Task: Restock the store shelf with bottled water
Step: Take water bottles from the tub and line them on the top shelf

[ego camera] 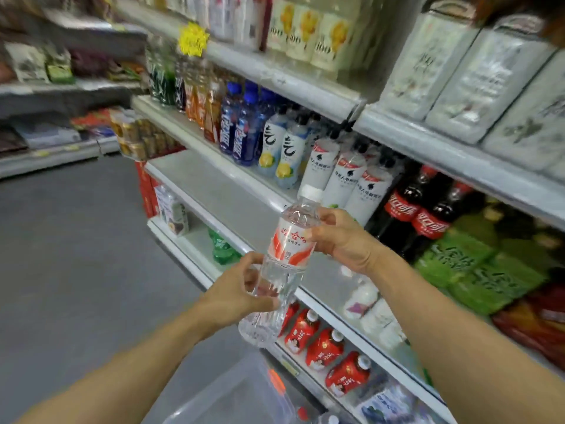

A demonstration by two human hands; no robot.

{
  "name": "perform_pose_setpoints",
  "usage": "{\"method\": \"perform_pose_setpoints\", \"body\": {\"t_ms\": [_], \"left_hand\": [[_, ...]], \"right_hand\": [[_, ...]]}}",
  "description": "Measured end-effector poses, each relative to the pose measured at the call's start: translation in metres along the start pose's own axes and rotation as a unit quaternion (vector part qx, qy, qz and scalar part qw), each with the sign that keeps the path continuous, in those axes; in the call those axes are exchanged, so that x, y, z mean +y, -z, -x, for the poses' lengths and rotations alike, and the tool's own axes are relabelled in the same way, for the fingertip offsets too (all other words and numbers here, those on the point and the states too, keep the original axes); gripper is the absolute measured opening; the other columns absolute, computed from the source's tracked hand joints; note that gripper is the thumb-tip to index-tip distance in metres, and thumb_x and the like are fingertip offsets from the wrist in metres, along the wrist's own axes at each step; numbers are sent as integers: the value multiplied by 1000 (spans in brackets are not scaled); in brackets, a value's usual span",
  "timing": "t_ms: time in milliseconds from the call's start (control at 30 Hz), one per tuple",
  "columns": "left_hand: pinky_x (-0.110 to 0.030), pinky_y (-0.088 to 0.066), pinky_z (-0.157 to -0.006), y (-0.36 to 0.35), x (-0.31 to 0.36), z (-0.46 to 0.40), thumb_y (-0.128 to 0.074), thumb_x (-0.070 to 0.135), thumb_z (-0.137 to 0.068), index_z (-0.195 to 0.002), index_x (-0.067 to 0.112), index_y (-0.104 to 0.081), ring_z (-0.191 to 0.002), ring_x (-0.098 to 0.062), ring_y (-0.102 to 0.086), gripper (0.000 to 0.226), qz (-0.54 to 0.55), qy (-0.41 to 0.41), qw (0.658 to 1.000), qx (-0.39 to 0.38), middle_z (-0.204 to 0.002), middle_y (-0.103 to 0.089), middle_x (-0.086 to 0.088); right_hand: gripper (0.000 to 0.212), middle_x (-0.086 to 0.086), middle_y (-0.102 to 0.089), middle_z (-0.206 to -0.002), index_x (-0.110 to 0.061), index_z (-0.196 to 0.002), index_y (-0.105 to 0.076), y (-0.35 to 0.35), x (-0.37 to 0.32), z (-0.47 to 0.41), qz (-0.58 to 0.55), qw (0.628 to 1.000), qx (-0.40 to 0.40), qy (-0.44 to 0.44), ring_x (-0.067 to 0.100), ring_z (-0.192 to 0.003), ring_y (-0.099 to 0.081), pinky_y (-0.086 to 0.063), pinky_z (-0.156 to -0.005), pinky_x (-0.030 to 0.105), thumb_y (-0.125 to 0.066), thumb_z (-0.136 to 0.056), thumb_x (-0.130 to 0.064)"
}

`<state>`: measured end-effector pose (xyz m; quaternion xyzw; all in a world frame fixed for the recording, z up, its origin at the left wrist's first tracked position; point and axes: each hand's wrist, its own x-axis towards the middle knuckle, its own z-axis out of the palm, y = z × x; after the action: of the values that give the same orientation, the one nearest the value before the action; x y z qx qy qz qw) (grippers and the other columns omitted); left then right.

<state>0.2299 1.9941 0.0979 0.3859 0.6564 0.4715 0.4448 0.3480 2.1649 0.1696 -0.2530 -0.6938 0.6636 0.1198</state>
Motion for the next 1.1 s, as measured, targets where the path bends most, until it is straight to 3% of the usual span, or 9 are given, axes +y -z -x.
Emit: {"method": "perform_pose_setpoints", "body": {"t_ms": [167, 233, 300, 400, 500, 633, 767, 1000, 1100], "left_hand": [[-35, -55, -84, -11, 81, 4, -80, 8, -70, -110, 31, -49, -95, -16, -67, 56, -18, -68, 997, -18, -102, -70, -5], [-25, -54, -75, -20, 115, 4, -80, 7, -70, -109, 30, -49, -96, -19, -66, 54, -20, -93, 995, -23, -102, -69, -7], [-24, -53, -73, -30, 146, 4, -80, 9, -71, -107, 31, -48, -96, -21, -65, 53, -25, -118, 992, -23, -101, -69, -8], [-26, -52, -72, -50, 196, 3, -81, 14, -71, -104, 36, -48, -91, -17, -65, 51, -39, -165, 985, -25, -97, -69, -4], [-20, -51, -60, -73, 244, 0, -80, 15, -72, -102, 33, -49, -84, -12, -67, 48, -30, -201, 979, -32, -95, -69, -1], [-26, -51, -65, -105, 300, -7, -83, 22, -67, -110, 29, -48, -85, -18, -67, 55, -8, -227, 973, -30, -97, -66, -7], [-29, -49, -68, -140, 350, -11, -82, 20, -68, -107, 29, -48, -87, -16, -65, 53, 1, -270, 962, -43, -93, -68, -1], [-30, -50, -70, -204, 424, -27, -83, 25, -67, -101, 35, -49, -88, -16, -66, 50, 6, -329, 943, -53, -94, -68, -1], [-43, -56, -77, -227, 446, -34, -83, 24, -67, -104, 30, -50, -81, -22, -70, 51, 14, -343, 937, -59, -91, -70, -6]], "right_hand": [[30, 8, -68, -107, -11, -106, -63, 17, -76, 49, 41, 995, 75, 59, 21, -98, -65, -55, -83, 31, -61, -80, 6], [33, 5, -69, -109, -15, -110, -62, 27, -105, 70, 59, 988, 106, 92, 22, -103, -65, -53, -89, 34, -63, -79, -3], [32, 0, -69, -110, -22, -110, -61, 35, -132, 92, 78, 979, 146, 118, 19, -104, -65, -51, -92, 35, -64, -80, -8], [31, -6, -67, -111, -25, -114, -56, 53, -171, 132, 148, 955, 208, 151, 7, -101, -64, -51, -89, 23, -60, -90, -6], [37, -9, -61, -119, -26, -121, -51, 78, -200, 174, 259, 898, 307, 178, 2, -108, -57, -46, -97, 26, -65, -88, -20], [48, -10, -52, -127, -22, -129, -50, 121, -229, 224, 418, 769, 450, 179, 3, -115, -48, -38, -100, 23, -68, -85, -24], [48, -5, -46, -127, -19, -130, -47, 170, -242, 263, 470, 670, 550, 165, 7, -117, -42, -27, -96, 16, -65, -86, -23], [54, 0, -34, -136, -15, -134, -37, 264, -250, 305, 502, 584, 631, 93, 17, -131, -28, -27, -104, 27, -63, -88, -27], [57, 0, -25, -144, -18, -137, -32, 292, -250, 310, 513, 576, 631, 80, 16, -134, -18, -23, -109, 30, -60, -89, -32]]}}
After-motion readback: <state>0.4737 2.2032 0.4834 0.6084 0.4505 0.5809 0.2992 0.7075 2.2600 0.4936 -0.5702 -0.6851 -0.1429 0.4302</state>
